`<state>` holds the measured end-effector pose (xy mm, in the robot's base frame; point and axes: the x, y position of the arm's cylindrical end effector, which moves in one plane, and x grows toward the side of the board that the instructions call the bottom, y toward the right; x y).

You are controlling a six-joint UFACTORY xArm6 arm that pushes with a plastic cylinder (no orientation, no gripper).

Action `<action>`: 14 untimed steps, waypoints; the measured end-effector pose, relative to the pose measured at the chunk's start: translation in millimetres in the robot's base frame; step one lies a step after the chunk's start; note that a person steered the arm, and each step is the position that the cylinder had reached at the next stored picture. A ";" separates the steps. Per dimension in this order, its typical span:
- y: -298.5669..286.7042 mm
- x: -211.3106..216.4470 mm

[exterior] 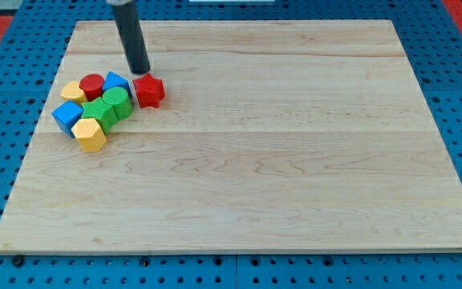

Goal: Slide the green circle and the red circle towards the bottom center

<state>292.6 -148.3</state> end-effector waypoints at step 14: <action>-87.2 111.6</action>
<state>404.1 -235.6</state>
